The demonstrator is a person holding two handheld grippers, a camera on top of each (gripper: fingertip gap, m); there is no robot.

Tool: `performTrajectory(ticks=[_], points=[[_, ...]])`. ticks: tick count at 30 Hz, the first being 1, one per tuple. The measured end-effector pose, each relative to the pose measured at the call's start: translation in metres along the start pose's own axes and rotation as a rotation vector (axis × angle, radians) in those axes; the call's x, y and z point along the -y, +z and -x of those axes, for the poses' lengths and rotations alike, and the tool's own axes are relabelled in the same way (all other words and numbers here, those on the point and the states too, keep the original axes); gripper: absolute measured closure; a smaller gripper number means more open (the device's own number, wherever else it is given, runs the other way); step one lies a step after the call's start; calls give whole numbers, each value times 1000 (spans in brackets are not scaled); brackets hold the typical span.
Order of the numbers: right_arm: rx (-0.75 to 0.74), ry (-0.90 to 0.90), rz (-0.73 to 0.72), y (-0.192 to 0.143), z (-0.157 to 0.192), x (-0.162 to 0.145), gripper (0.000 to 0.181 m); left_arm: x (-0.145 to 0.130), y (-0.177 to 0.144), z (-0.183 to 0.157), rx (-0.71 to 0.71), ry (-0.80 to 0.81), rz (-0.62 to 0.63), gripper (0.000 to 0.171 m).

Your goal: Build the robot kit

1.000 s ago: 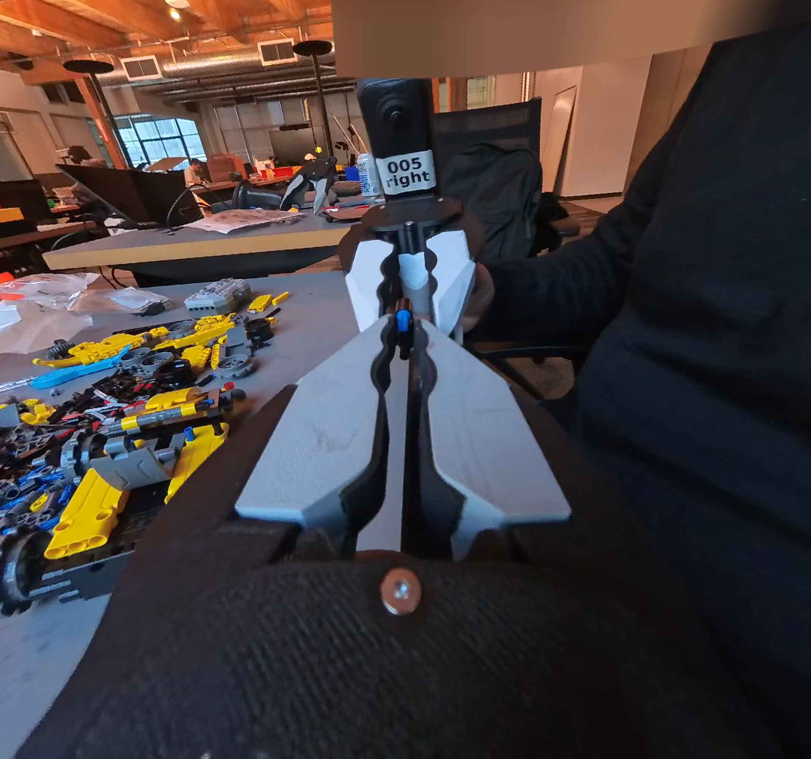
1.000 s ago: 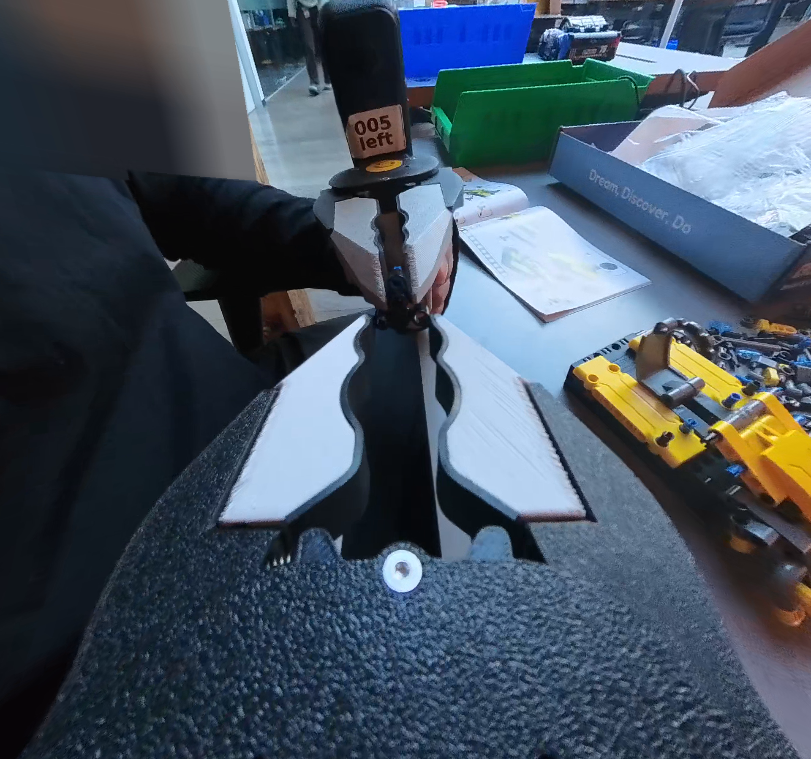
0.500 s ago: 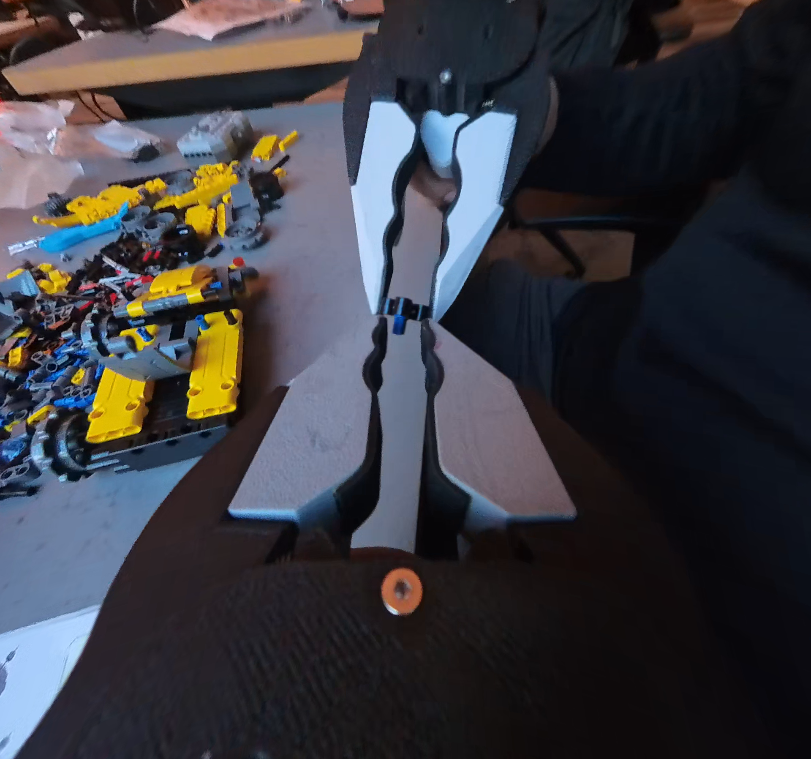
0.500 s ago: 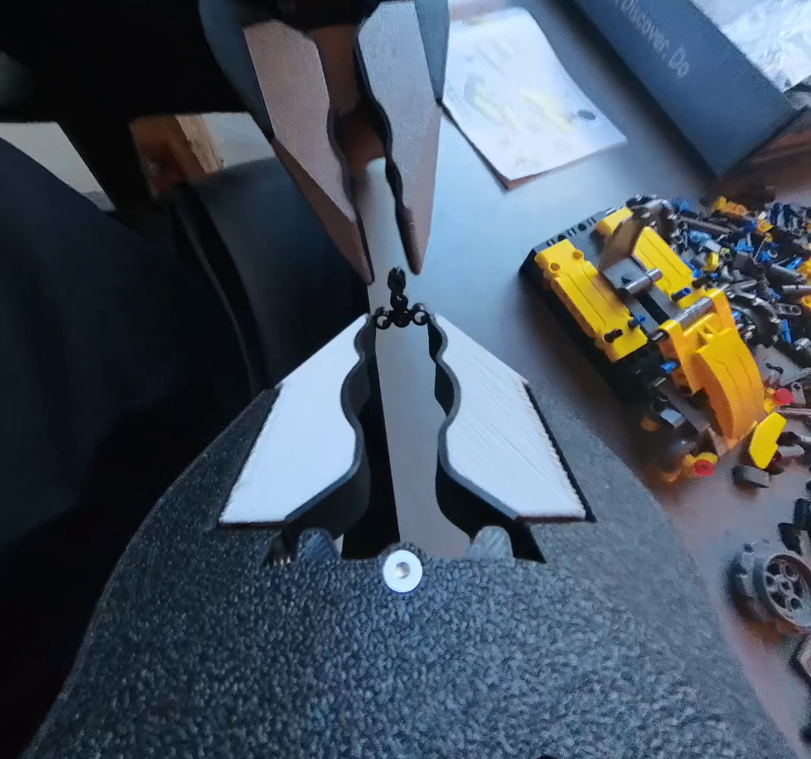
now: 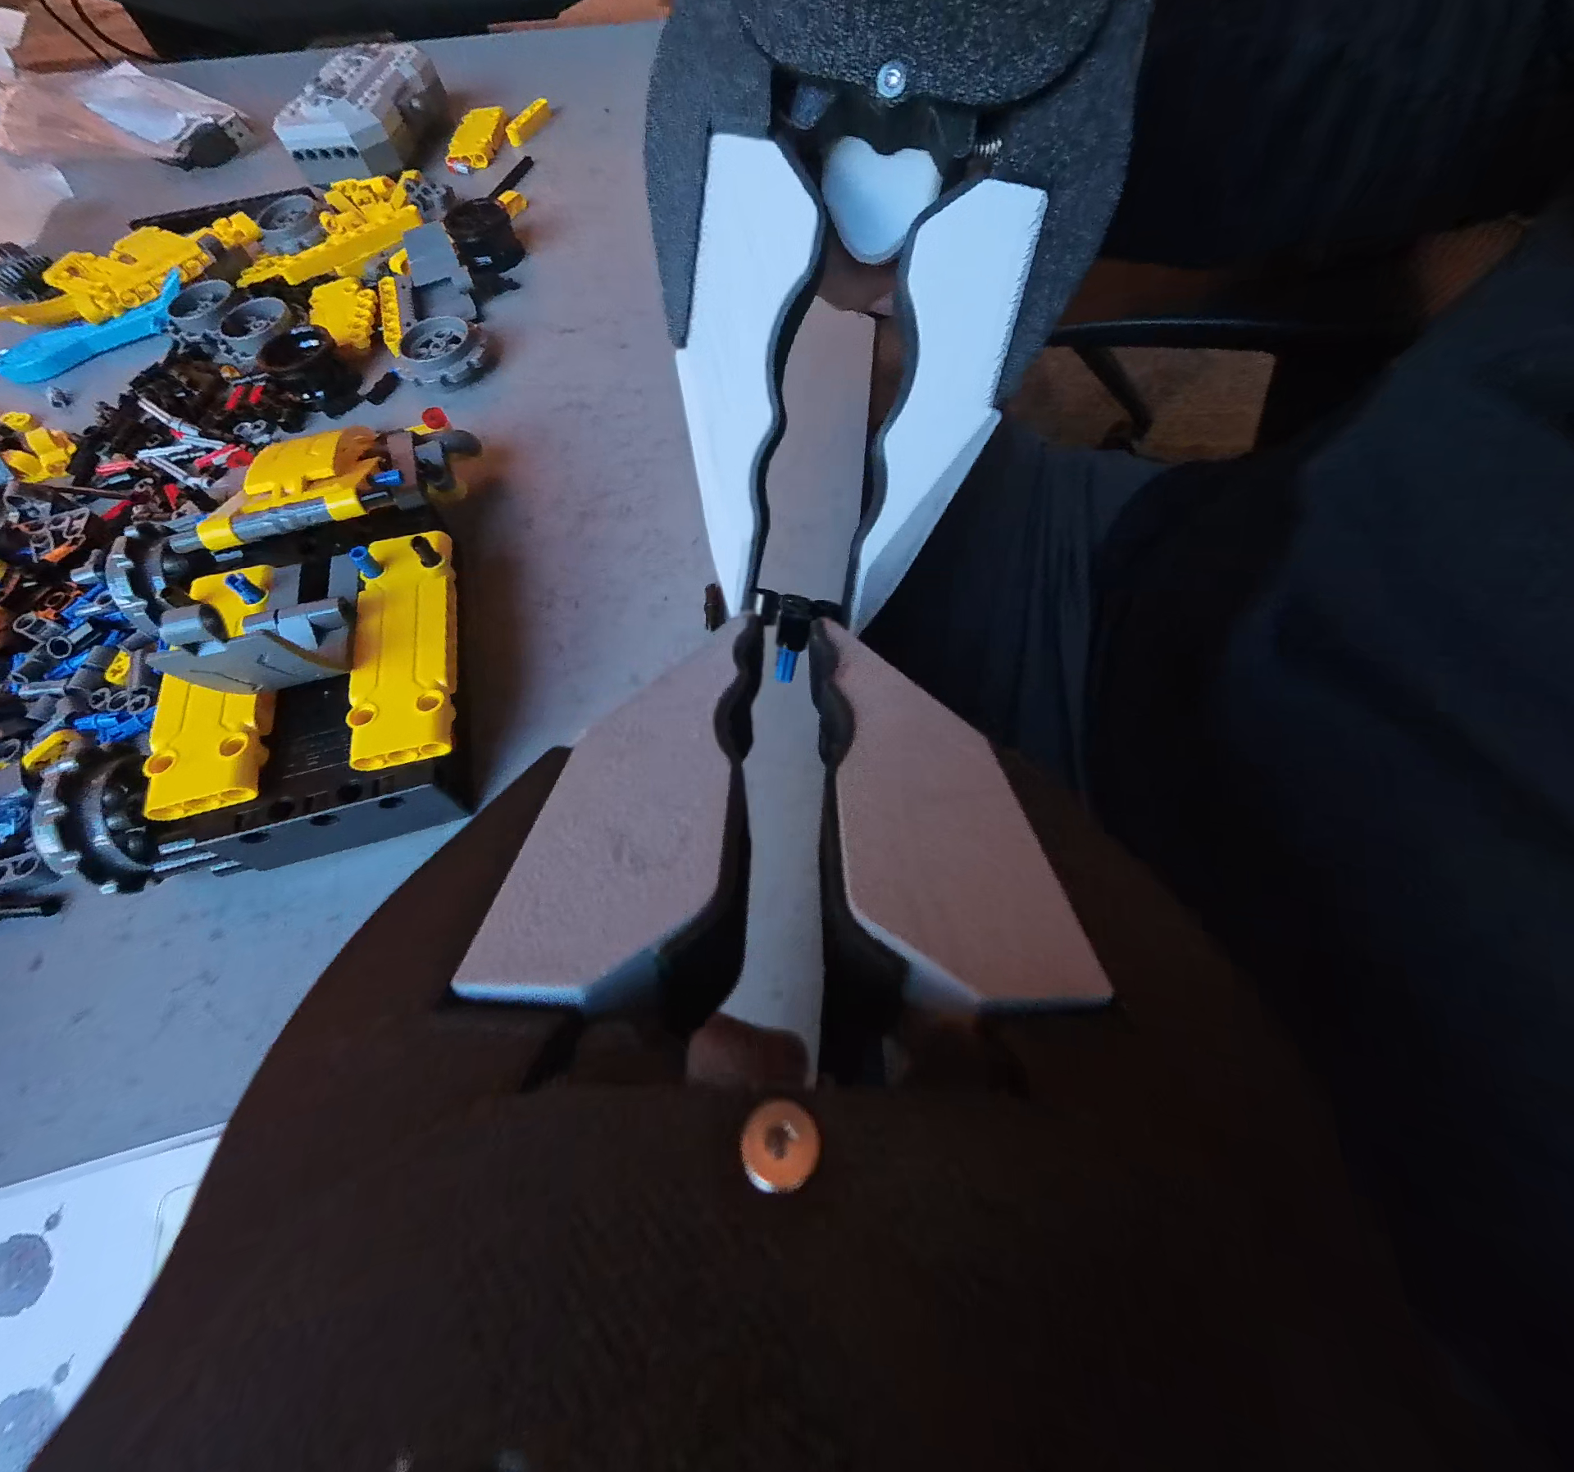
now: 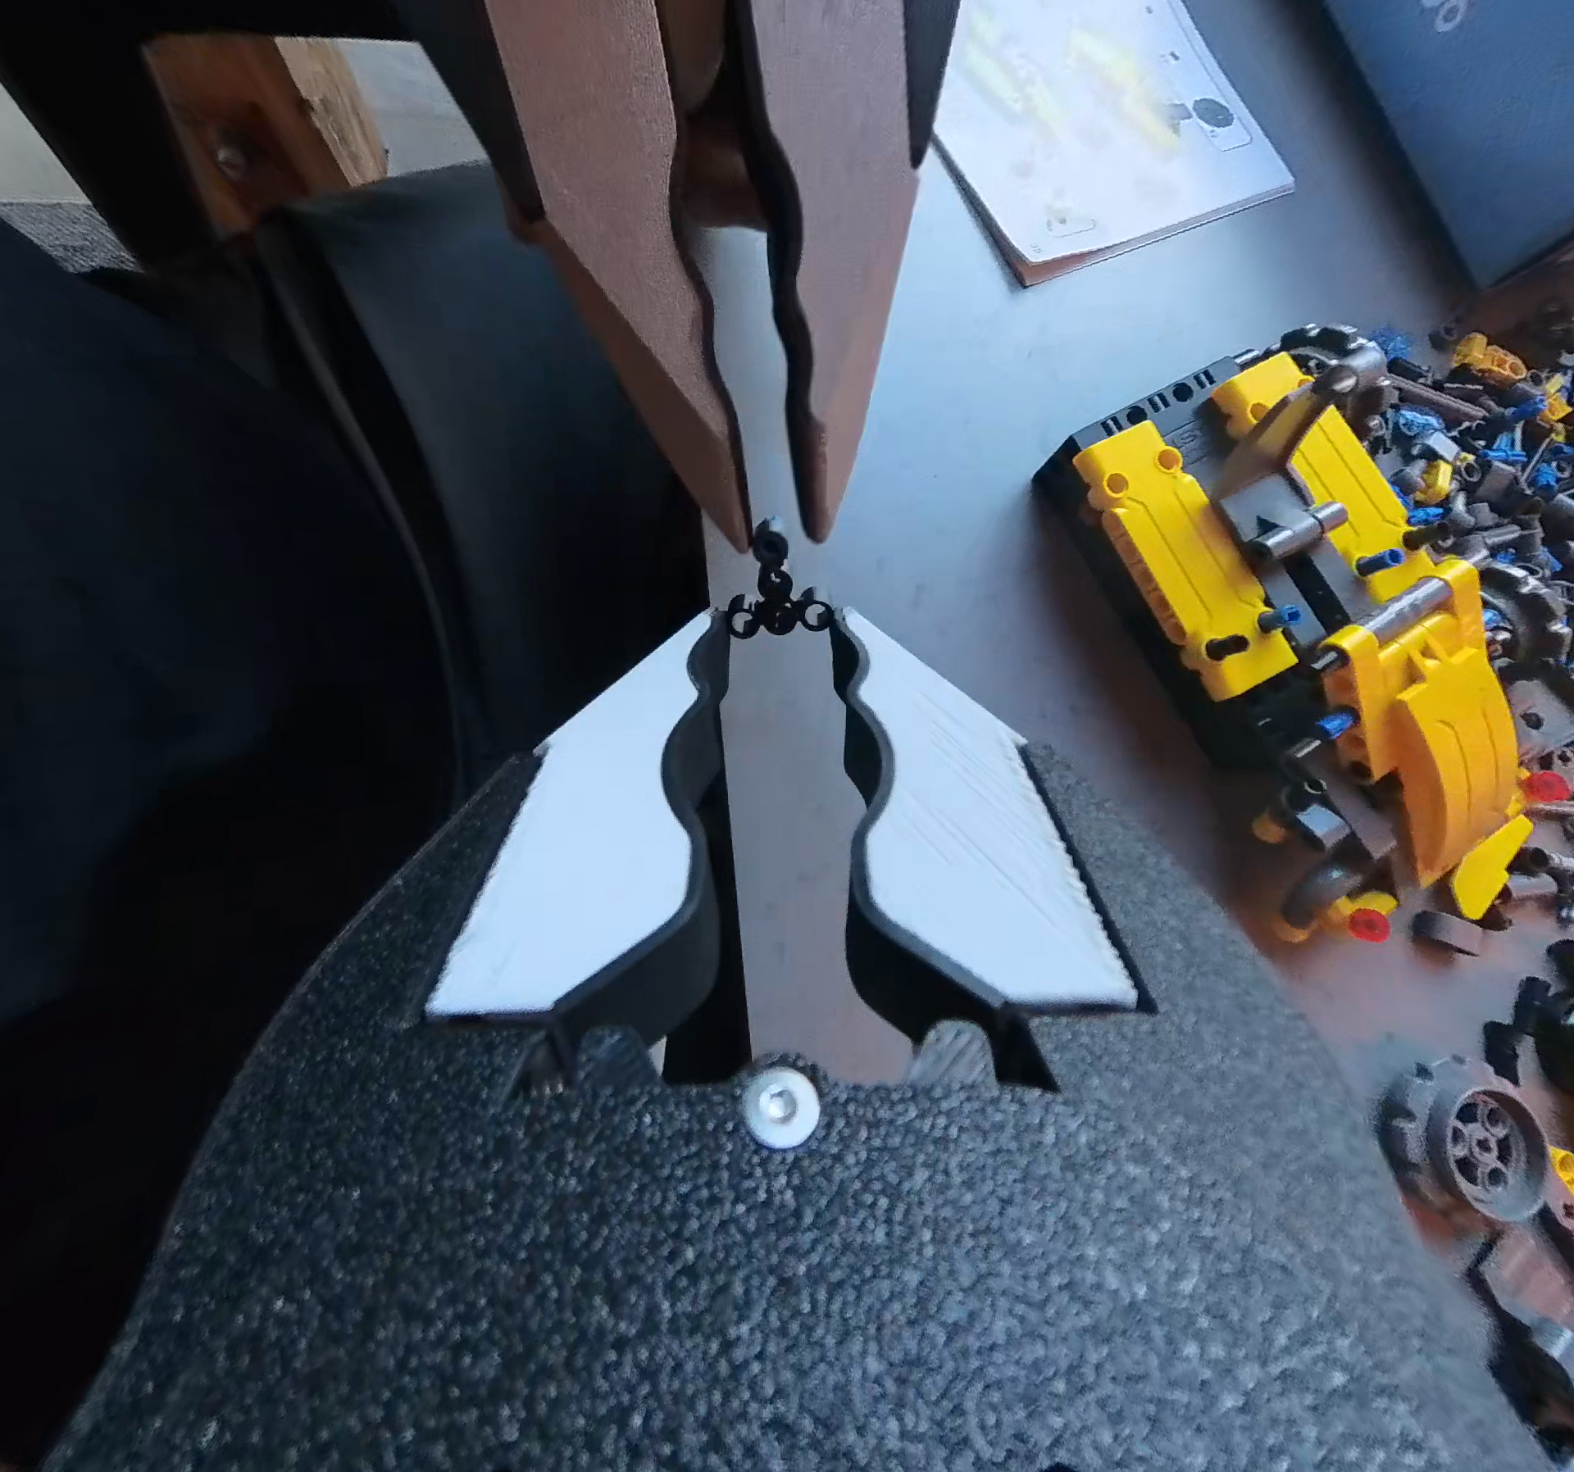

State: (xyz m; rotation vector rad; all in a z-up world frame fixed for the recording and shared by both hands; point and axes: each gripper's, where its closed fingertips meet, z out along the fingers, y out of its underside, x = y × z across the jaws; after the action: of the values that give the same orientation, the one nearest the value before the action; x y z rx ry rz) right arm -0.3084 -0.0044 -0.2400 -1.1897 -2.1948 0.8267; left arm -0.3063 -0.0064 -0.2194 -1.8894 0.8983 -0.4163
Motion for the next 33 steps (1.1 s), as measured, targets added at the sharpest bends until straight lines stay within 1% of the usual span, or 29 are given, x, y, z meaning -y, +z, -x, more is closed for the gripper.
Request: performTrajectory(ticks=[3,5,8,9,10,11,18,22,27,33], points=[[3,4,0,-1,-2,-3,158,1,-2,3,25,19,-9,171],[13,15,-13,-1,-3,-1,158,-2,-3,5,36,27,15,171],[13,13,-12,-1,-3,1,158,-3,-5,8,60,23,2,171],[12,9,-6,0,-3,0,158,-3,-5,8,62,30,0,168],[11,9,-5,1,-2,0,158,-2,-6,4,47,48,-6,154],[15,11,-8,2,-1,1,158,-2,-7,1,39,58,-12,152],[22,19,1,5,-1,2,158,-5,-12,7,73,60,-21,154],[13,-1,7,3,-3,7,158,-10,-15,6,71,97,11,157],[3,-32,25,4,-3,8,158,-10,-9,2,47,97,14,159],[5,-45,31,4,-3,5,158,-7,-2,2,52,124,15,163]])
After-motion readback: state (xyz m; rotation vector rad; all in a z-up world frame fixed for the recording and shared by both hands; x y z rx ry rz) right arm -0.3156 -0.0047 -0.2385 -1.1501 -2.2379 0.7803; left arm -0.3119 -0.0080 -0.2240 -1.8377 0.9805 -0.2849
